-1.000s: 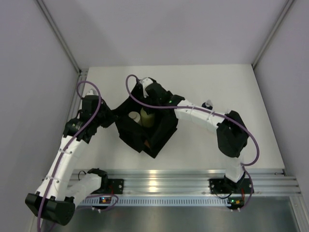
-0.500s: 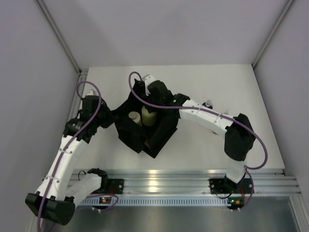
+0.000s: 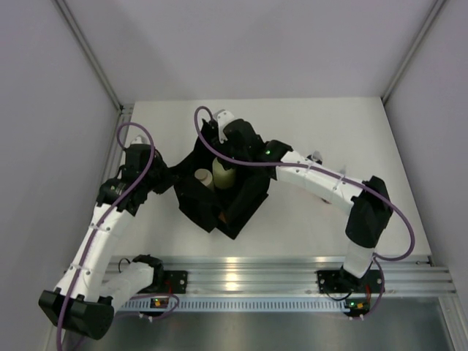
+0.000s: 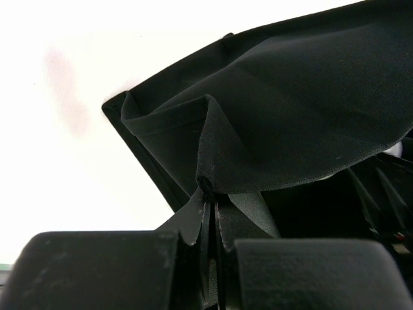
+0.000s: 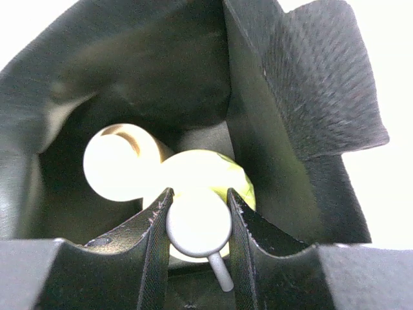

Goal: Take the personal care products out of the canvas bag

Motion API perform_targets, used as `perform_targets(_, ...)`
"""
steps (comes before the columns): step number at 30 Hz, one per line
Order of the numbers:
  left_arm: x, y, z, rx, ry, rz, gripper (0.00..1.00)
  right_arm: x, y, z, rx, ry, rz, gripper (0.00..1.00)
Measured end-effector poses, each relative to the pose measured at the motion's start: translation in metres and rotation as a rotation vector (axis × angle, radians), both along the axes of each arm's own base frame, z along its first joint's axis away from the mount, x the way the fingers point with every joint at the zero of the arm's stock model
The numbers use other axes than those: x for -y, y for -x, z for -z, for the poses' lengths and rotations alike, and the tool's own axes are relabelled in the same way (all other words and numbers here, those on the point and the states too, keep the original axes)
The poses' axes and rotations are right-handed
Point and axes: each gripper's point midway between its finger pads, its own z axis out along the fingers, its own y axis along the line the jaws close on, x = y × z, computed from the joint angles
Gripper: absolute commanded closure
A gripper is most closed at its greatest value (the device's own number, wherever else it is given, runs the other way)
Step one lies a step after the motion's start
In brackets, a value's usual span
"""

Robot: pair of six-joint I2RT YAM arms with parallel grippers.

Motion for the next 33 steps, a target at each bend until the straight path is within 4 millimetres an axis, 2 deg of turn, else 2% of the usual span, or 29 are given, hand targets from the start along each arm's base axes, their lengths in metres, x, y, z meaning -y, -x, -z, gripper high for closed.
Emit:
perform_targets(4,0.0,-0.001,0.003,-0.01,-0.002,0.0,1.0,-0.002,0.003,-0.02,0.025,-0.006,-0.018,1.0)
perform_targets(9,0.001,-0.003,0.002,-0.013,-0.003,0.001,1.0,-0.007,0.01,-0.057,0.096,-0.028,-0.068,1.0)
perform_targets(14,0.002,-0.005,0.0,-0.019,-0.001,0.004,1.0,-0.016,0.032,-0.098,0.167,-0.073,-0.161,1.0)
perform_targets(20,0.002,-0.004,-0.001,-0.018,-0.001,0.003,1.0,-0.022,0.053,-0.132,0.221,-0.096,-0.232,1.0)
perform_targets(27,0.002,-0.004,-0.001,-0.021,-0.002,0.003,1.0,-0.013,0.072,-0.184,0.297,-0.138,-0.265,1.0)
perform_targets(30,0.002,-0.004,-0.001,-0.02,-0.002,0.003,1.0,-0.001,0.076,-0.209,0.339,-0.172,-0.249,1.0)
perform_targets(33,0.002,-0.004,-0.001,-0.019,-0.002,0.004,1.0,0.015,0.078,-0.225,0.367,-0.181,-0.217,1.0)
